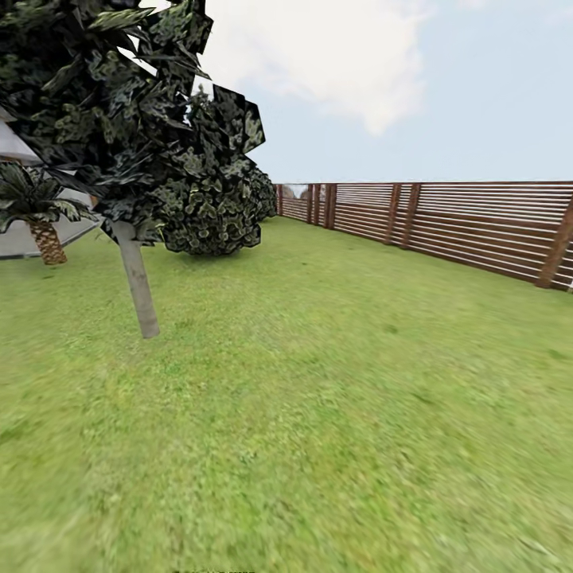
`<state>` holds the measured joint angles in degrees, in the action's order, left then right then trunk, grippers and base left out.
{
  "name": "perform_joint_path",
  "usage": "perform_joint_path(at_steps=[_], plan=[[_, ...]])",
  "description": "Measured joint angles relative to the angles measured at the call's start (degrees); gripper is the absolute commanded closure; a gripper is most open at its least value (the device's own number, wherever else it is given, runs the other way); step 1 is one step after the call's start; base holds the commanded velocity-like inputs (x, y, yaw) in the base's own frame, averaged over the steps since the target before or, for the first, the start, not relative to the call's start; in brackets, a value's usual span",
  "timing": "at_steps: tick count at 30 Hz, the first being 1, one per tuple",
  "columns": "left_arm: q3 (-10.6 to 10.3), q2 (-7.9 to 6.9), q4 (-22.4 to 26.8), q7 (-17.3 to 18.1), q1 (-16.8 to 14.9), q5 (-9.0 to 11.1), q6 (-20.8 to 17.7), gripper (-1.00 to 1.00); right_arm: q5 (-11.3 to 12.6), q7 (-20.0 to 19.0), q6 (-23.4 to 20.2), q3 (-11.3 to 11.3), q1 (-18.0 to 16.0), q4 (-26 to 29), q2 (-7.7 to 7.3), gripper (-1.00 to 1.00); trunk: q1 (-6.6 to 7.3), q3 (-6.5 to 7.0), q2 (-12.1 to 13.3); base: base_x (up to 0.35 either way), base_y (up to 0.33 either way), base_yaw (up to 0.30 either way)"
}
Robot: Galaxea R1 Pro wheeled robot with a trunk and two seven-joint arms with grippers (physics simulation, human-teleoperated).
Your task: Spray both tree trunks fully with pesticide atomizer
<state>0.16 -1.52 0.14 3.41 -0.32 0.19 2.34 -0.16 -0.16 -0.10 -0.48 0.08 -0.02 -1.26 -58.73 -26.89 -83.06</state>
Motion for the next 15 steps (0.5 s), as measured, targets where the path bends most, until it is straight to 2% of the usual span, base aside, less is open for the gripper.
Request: perform_joint_path(at_steps=[5, 15], plan=[[-0.01, -0.05, 0.00, 3.56, 0.05, 0.03, 0.78, -1.00, 0.00, 0.00, 0.01, 0.01, 0.01, 0.04, 0.03, -1.00, 0.00, 0.00, 0.00, 0.000, 0.000, 0.202], [-0.03, -0.05, 0.00, 4.90, 0.08, 0.04, 1.85, -1.00, 0.00, -0.04, 0.02, 0.04, 0.01, 0.09, -0.02, -1.00, 0.00, 0.00, 0.00, 0.000, 0.000, 0.040]])
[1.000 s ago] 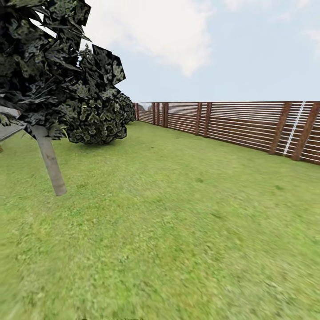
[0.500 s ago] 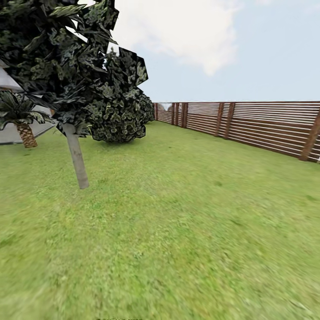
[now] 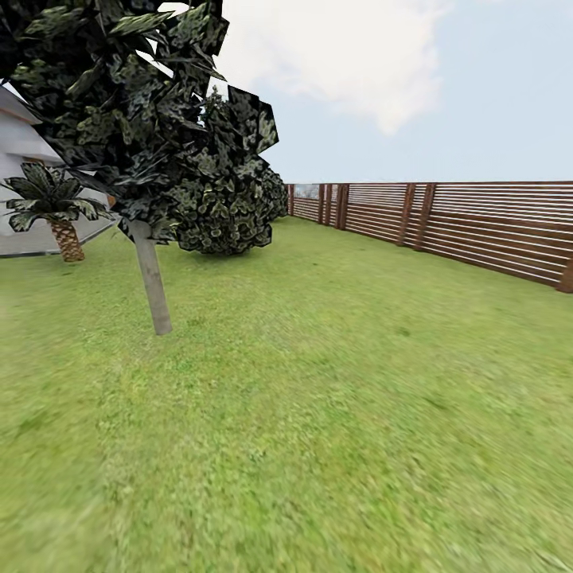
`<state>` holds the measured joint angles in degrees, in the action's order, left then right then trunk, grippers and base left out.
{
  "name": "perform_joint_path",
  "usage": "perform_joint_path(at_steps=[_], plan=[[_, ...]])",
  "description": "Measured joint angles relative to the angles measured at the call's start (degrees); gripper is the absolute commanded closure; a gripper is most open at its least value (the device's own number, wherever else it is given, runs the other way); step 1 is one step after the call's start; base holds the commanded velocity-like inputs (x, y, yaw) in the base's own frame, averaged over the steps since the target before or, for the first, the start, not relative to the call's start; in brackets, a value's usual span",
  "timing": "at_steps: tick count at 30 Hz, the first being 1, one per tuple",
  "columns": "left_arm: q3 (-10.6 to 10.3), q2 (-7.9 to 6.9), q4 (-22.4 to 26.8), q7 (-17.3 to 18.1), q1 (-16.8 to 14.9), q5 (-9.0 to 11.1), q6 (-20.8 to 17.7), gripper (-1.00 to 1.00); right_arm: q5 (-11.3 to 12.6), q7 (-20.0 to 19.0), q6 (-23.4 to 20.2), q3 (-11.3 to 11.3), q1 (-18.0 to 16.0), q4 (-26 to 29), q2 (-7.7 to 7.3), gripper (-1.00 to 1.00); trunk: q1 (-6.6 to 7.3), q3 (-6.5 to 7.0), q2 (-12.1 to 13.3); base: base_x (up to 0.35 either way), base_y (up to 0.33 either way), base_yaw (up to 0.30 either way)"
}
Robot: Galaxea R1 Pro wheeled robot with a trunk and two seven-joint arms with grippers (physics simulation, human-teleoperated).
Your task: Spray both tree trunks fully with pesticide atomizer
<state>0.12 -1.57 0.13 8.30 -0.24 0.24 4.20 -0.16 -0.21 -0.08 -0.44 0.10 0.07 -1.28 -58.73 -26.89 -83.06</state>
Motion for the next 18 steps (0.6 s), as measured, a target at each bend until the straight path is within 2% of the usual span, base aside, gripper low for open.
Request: perform_joint_path(at_steps=[6, 18], plan=[[-0.03, 0.00, -0.01, 0.10, 0.00, 0.00, 0.26, -1.00, 0.00, -0.03, 0.00, -0.02, -0.01, 0.00, -0.03, -1.00, 0.00, 0.00, 0.00, 0.000, 0.000, 0.164], [-0.04, 0.00, -0.02, 0.13, 0.00, 0.00, 0.39, -1.00, -0.06, 0.04, 0.00, -0.04, -0.02, -0.01, -0.03, -1.00, 0.00, 0.00, 0.00, 0.000, 0.000, 0.285]])
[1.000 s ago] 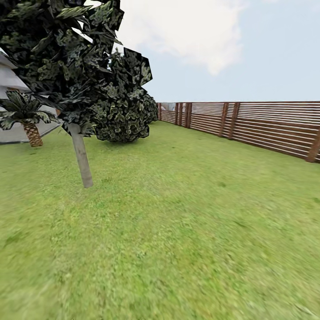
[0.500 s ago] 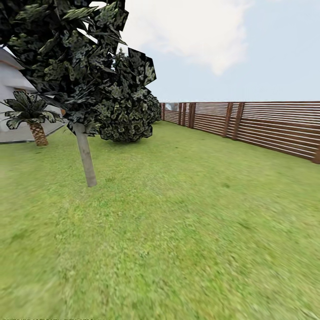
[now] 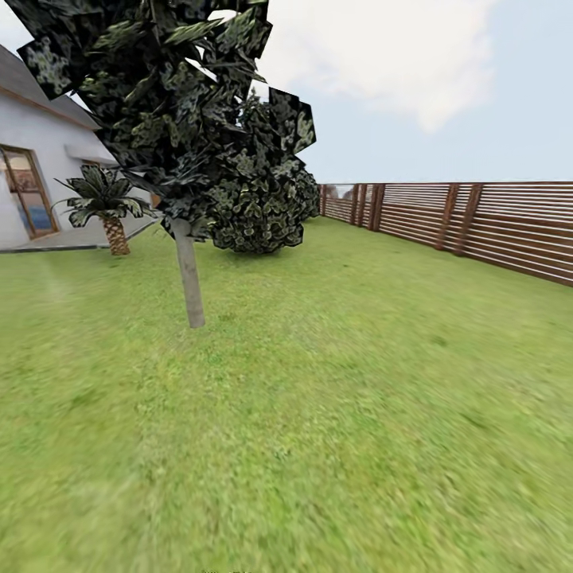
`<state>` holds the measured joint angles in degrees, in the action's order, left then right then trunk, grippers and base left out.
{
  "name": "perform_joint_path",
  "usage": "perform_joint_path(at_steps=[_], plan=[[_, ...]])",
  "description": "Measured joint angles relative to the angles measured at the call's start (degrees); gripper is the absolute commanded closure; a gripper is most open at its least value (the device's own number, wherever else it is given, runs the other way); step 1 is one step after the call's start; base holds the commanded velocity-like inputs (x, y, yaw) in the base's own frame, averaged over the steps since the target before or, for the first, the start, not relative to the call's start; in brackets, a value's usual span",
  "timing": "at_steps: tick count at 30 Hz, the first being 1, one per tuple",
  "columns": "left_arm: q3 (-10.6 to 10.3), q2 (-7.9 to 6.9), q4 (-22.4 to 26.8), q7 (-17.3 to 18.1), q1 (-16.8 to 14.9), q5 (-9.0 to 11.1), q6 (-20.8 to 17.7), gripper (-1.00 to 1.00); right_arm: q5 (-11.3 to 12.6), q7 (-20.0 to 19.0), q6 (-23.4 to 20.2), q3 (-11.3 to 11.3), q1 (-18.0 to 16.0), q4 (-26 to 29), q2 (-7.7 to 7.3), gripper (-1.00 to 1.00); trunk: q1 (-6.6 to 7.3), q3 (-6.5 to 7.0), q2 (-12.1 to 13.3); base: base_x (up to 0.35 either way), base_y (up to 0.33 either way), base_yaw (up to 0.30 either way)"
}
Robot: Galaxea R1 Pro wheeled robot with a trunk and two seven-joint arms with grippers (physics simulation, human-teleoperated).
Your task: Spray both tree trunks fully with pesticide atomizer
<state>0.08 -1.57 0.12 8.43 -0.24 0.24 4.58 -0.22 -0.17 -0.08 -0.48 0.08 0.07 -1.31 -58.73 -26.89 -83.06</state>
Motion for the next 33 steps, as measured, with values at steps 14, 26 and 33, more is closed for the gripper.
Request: perform_joint_path(at_steps=[14, 26, 33], plan=[[0.02, 0.00, 0.00, -0.08, 0.00, 0.00, 0.02, -1.00, -0.02, 0.52, 0.05, 0.00, 0.00, 0.11, 0.18, -1.00, 0.00, 0.00, 0.00, 0.000, 0.000, 0.300], [0.08, 0.07, -0.01, -0.09, 0.00, 0.00, 0.02, -1.00, 0.00, 0.57, 0.03, -0.05, 0.00, 0.90, 0.18, -1.00, 0.00, 0.01, 0.00, 0.000, 0.000, 0.300], [0.08, 0.09, -0.01, -0.09, 0.00, 0.00, 0.02, -1.00, 0.05, 0.57, 0.01, 0.02, 0.00, 0.93, 0.17, -1.00, 0.00, 0.01, 0.00, 0.000, 0.000, 0.300]])
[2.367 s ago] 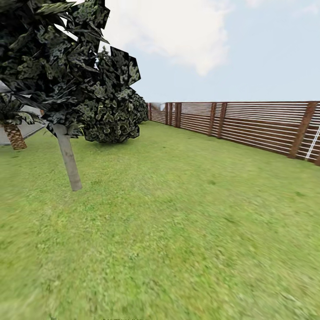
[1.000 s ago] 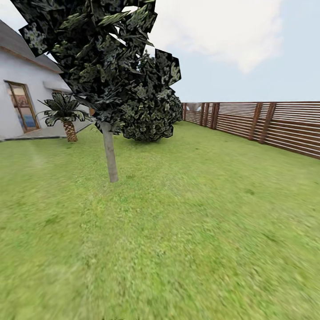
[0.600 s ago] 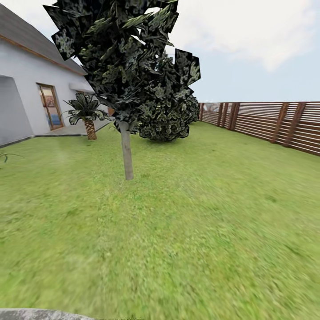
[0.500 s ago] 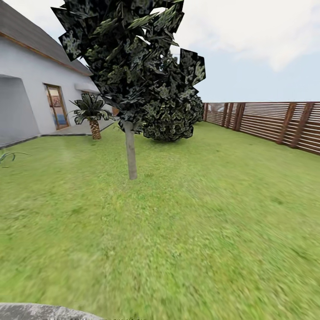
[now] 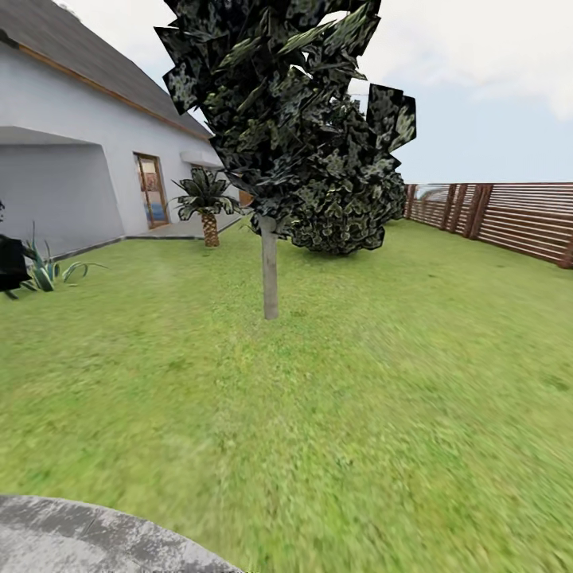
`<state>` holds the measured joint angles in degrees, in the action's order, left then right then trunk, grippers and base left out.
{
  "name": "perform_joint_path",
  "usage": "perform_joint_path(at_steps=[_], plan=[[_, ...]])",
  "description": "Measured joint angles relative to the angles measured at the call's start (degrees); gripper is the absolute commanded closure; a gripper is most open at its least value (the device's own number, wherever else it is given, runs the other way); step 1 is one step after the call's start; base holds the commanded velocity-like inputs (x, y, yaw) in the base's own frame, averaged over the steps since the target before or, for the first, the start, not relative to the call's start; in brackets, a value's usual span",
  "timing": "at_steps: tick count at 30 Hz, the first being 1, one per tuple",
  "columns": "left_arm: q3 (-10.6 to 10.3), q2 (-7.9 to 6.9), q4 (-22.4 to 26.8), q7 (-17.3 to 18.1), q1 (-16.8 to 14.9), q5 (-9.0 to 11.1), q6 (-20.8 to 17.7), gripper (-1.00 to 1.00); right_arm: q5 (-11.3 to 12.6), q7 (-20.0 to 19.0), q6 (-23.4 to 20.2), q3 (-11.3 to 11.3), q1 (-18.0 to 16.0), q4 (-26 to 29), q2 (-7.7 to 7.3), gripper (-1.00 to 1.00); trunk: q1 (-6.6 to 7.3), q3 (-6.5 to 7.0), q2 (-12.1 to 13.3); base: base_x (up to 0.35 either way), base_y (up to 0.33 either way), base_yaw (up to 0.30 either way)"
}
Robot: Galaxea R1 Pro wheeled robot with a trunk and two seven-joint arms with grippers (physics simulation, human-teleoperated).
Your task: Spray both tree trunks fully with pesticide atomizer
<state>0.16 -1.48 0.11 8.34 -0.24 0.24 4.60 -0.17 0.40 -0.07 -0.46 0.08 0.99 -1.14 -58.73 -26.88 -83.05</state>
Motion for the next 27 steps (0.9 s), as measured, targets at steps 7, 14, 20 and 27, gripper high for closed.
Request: perform_joint_path(at_steps=[7, 14, 20, 27], plan=[[0.00, 0.00, 0.00, 0.00, 0.00, 0.03, 0.00, -1.00, 0.01, 0.00, 0.04, 0.04, 0.00, 0.00, 0.00, -1.00, 0.00, 0.00, 0.00, 0.000, 0.000, 0.300], [0.00, 0.00, 0.00, -0.01, 0.00, 0.08, 0.00, -1.00, 0.01, 0.00, 0.06, 0.05, 0.00, 0.01, 0.00, -1.00, 0.00, 0.00, 0.00, 0.000, 0.000, 0.300], [0.00, 0.00, 0.00, 0.00, 0.00, 0.03, 0.60, -1.00, 0.01, 0.00, 0.05, 0.06, 0.00, 0.01, 0.02, -1.00, 0.00, 0.00, 0.00, 0.000, 0.000, 0.300], [0.00, 0.00, 0.00, -0.01, 0.00, 0.00, 0.92, -1.00, 0.01, 0.00, 0.06, 0.03, 0.00, 0.01, 0.02, -1.00, 0.00, 0.00, 0.00, 0.000, 0.000, 0.300]])
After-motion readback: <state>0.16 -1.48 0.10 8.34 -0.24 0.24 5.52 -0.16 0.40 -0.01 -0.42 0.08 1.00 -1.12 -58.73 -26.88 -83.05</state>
